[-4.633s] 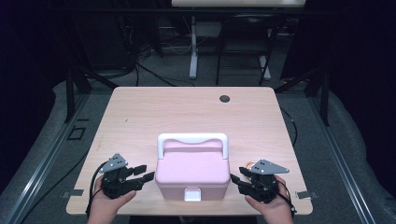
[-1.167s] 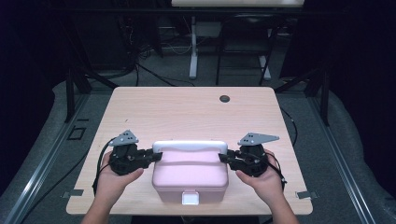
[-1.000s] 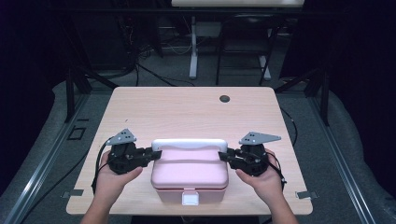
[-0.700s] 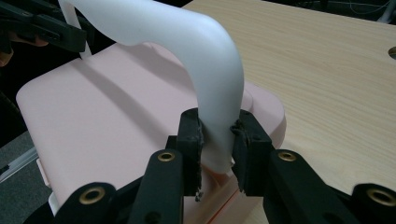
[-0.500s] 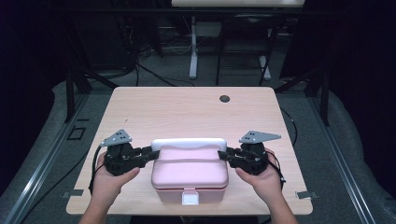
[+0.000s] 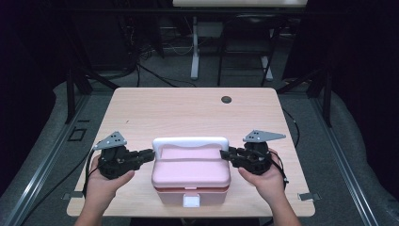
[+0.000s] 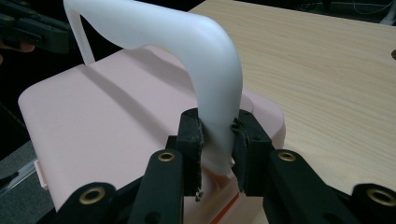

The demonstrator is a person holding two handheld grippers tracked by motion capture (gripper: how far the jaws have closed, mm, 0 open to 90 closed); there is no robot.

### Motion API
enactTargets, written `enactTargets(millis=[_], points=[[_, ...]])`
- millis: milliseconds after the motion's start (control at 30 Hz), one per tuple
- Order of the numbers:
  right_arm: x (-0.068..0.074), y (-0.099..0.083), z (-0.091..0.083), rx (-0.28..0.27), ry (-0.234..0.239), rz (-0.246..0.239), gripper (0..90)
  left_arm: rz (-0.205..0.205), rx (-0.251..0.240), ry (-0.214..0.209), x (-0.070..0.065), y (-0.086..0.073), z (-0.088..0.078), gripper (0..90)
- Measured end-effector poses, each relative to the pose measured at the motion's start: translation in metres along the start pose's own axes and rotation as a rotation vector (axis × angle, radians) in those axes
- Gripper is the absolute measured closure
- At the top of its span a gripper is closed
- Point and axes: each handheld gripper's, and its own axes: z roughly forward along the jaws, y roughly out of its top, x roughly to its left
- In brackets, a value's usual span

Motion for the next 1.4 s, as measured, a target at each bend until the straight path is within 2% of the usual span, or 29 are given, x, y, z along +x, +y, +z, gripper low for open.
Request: enactTargets(millis=[467, 1000, 1400], points=[[-0.003, 0.007, -0.002, -0.032, 0.013, 0.017, 73.9, -0.006, 0.018, 0.019, 0.001, -0.008, -0.003, 88.9], [-0.01, 0.017, -0.002, -0.06, 0.031, 0.035, 73.9, -0.025, 0.051, 0.032, -0.001, -0.02, -0.005, 89.4], [-0.01, 0.021, 0.0, -0.059, 0.036, 0.034, 73.9, -0.004, 0.084, 0.017, -0.007, -0.025, 0.0, 89.7]])
